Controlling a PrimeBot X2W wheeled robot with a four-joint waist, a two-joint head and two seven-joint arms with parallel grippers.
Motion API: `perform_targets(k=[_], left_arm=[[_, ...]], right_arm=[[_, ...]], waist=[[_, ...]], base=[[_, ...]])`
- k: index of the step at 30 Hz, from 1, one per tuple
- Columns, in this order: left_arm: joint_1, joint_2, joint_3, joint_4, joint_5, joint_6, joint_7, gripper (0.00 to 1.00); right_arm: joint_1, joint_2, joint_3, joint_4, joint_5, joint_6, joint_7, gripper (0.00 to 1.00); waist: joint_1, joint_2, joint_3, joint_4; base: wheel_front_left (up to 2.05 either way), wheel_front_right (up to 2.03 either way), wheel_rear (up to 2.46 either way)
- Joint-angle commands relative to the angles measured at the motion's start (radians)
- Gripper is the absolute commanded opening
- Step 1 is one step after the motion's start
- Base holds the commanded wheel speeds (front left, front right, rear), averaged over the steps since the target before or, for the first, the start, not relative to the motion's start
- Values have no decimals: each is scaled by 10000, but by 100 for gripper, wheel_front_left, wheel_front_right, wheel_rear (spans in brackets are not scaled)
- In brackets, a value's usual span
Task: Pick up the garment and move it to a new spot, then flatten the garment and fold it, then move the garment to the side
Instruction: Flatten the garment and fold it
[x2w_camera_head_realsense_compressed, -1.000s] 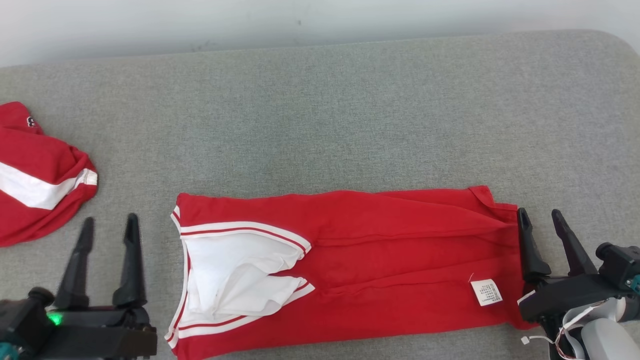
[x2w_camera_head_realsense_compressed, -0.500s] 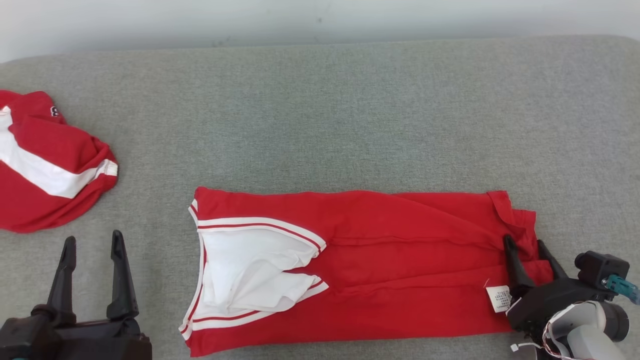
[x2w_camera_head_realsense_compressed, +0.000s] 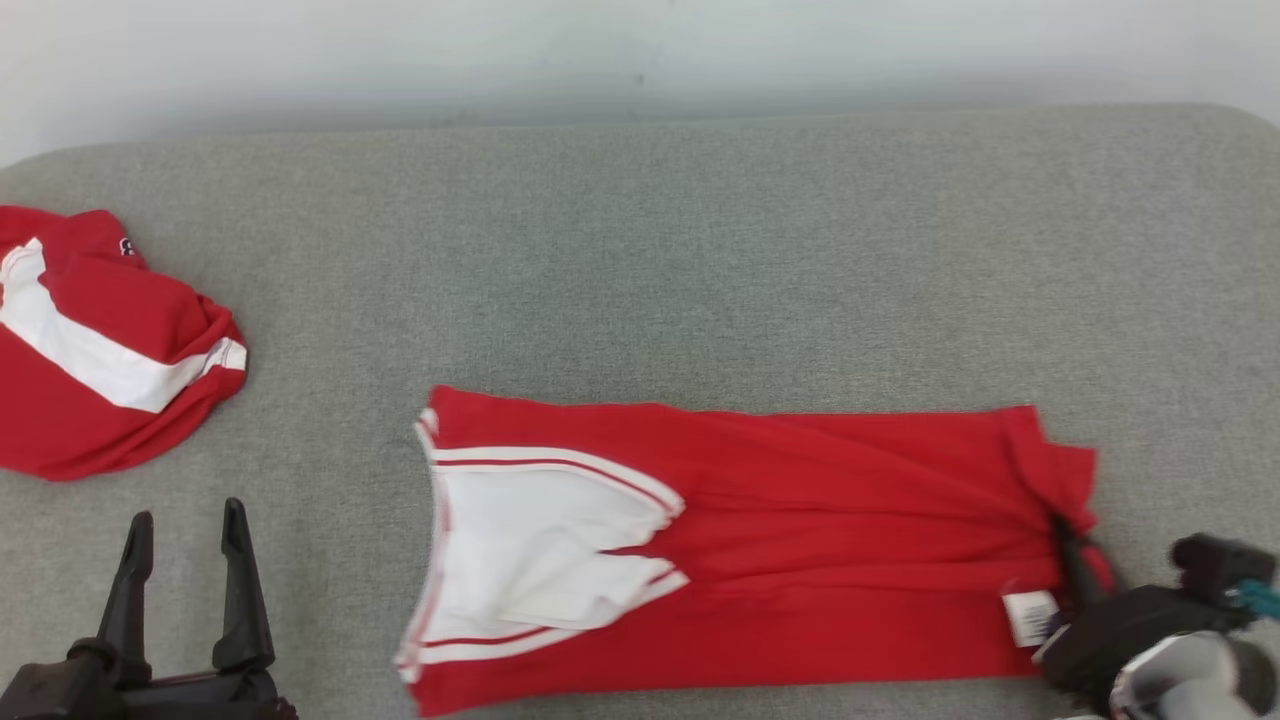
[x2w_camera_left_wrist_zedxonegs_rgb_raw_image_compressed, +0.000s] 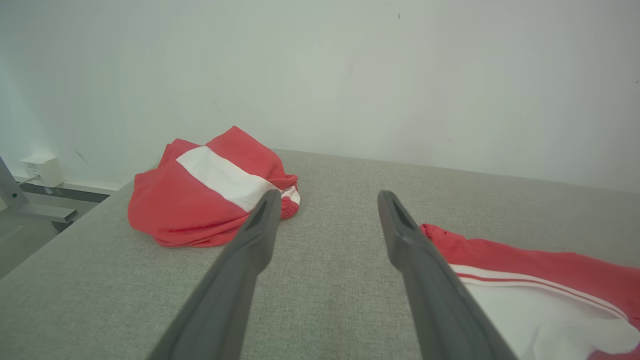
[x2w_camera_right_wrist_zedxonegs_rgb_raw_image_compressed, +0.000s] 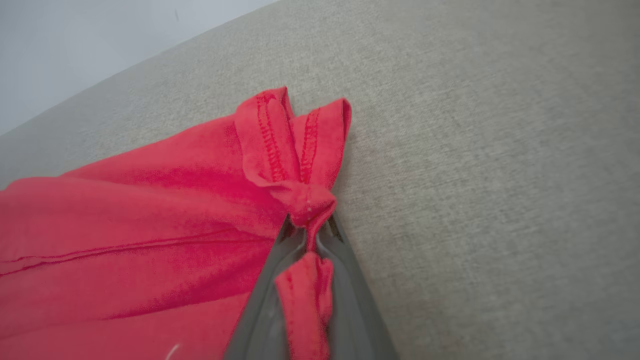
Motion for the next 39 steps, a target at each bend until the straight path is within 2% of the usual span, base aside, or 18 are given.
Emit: perform_targets(k=[1,9,14,23,29,34,39], left_arm=[[140,-18,63,37,103,-38,-4,100],[205,-33,124,191,229,-93,-4,100],[359,-34,167,221,185,-115,-5,100],[552,-34,135,263,121,-89,-5,100],[478,-32,-49,386,61,-64,-5,100],[386,-34,-145,479,39,-59,-5,100],[290,-34,-260,582,34,-62,-5,100]], right_arm=[[-78,-323,-140,64,28,-34,-66,0],[-286,-1724,-809,265,-114,-33,192,0],[-230,-1994,-1049,-55,-201,-33,390,0],[20,-966,-401,-1952,-374,-31,878,0],[139,148,785,-3527,-514,-31,1527,0],[59,897,1567,-3988,-573,-31,1750,0],[-138,1302,2103,-4021,-613,-31,1834,0]], waist=[[0,0,-79,-78],[0,0,-290,-175],[0,0,-479,-214],[0,0,-712,-220],[0,0,-782,45],[0,0,-726,303],[0,0,-670,510]], base=[[0,0,0],[0,0,0],[0,0,0],[0,0,0],[0,0,0],[0,0,0],[0,0,0]])
